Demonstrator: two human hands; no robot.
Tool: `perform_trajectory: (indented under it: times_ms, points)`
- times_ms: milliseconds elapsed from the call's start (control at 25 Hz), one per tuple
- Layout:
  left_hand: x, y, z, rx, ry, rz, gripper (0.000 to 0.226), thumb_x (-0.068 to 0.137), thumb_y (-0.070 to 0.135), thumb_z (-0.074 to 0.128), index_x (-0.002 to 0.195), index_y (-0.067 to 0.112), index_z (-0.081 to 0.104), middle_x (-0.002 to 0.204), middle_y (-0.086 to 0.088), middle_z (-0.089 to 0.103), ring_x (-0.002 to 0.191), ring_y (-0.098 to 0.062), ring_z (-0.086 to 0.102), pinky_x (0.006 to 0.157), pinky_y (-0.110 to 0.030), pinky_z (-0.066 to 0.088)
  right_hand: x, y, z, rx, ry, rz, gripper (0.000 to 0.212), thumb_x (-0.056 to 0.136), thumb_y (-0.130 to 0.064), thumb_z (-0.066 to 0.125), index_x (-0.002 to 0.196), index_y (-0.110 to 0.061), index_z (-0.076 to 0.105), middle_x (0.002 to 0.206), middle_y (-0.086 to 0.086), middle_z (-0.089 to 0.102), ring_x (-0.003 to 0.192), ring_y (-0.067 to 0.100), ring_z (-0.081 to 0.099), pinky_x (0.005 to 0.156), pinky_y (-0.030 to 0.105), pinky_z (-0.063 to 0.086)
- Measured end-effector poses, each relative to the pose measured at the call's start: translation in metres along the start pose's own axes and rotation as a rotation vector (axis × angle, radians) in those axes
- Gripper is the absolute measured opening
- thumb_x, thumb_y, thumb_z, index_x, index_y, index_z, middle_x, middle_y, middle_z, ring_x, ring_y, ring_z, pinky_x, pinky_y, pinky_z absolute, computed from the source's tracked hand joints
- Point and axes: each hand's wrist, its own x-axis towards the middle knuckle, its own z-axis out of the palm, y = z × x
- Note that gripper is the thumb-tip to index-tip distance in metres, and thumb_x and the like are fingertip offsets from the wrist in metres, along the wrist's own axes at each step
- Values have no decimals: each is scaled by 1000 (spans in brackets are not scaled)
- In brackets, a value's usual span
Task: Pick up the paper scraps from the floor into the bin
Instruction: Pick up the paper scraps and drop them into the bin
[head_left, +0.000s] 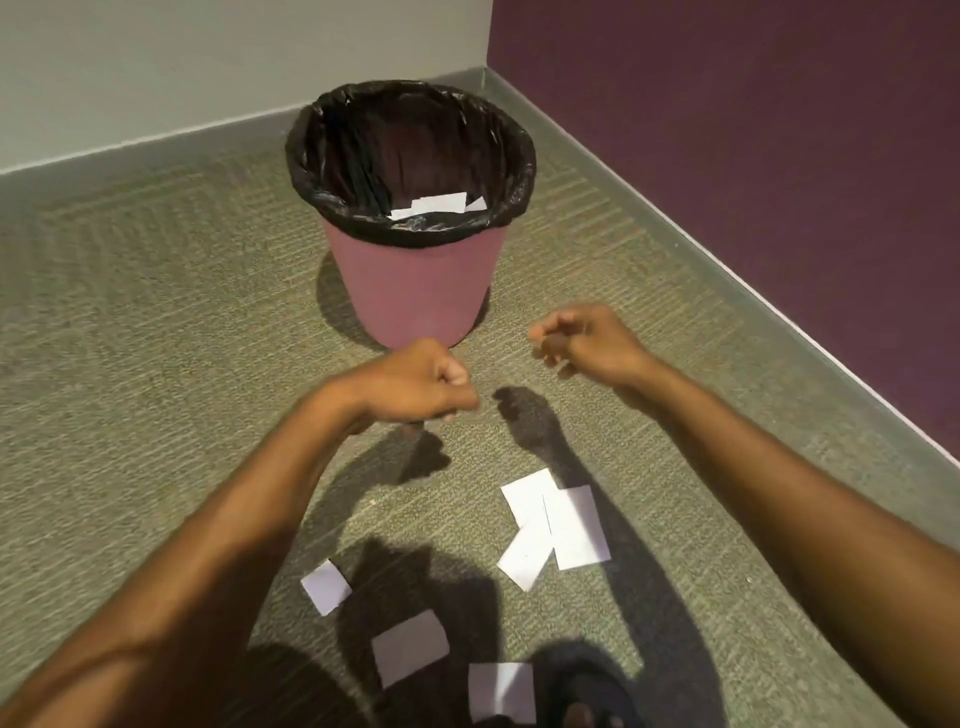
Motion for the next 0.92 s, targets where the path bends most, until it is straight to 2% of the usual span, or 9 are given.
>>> perform_trajectory:
  times_ms: [80,160,280,360,440,480,640,760,920]
  points:
    - [15,-24,53,126,-119,-12,26,86,19,66,64,16,54,61,3,57,53,-7,50,58,-23,41,-16,57,16,-189,-59,97,15,89,-5,65,104,-7,67,100,9,66,89,21,64,71,29,56]
    - [28,-45,104,324,-98,-31,18,80,32,68,84,19,57,92,-4,65,82,-15,60,72,-28,45,-30,103,30,-410,-136,140,23,85,-14,70,106,-7,66,107,12,67,102,30,64,83,40,55]
    - [37,-64,161,676,-59,3,75,74,46,71,135,14,41,144,-13,38,133,-30,35,107,-41,33,-54,145,46,-734,-237,167,63,80,-29,75,135,-15,49,134,10,52,122,33,51,99,41,46]
    - [39,-70,182,826,-70,49,107,72,53,73,151,10,15,159,-17,11,147,-33,12,117,-46,17,-66,158,55,-894,-287,78,78,78,-35,76,144,-18,37,147,6,39,129,32,42,105,41,40]
    - [45,-79,194,912,-56,78,123,65,61,75,152,8,7,160,-21,6,147,-35,9,117,-49,15,-73,168,60,-1022,-328,-16,88,79,-38,75,149,-16,27,155,7,30,136,32,34,111,44,35]
    - [47,-84,197,936,-37,83,128,59,66,76,151,6,11,158,-23,12,146,-38,16,115,-50,20,-75,172,60,-1058,-333,-38,91,80,-37,75,151,-15,23,156,8,27,138,32,31,112,45,32]
    - [49,-100,208,982,-38,66,132,23,76,78,129,4,49,129,-27,57,115,-39,59,90,-47,52,-76,182,65,-1100,-284,-78,88,78,-31,76,148,-16,25,145,11,37,128,32,38,106,46,37]
    - [55,-90,214,960,14,119,104,43,54,87,127,8,46,127,-20,51,112,-34,50,89,-42,46,-75,183,68,-1075,-286,-20,82,78,-30,76,144,-15,29,138,11,42,122,32,42,100,46,40]
    - [64,-83,214,792,97,119,70,68,23,80,127,13,43,126,-10,42,114,-27,42,95,-38,40,-78,181,69,-968,-274,15,77,80,-26,76,141,-14,31,134,9,48,116,31,52,95,43,48]
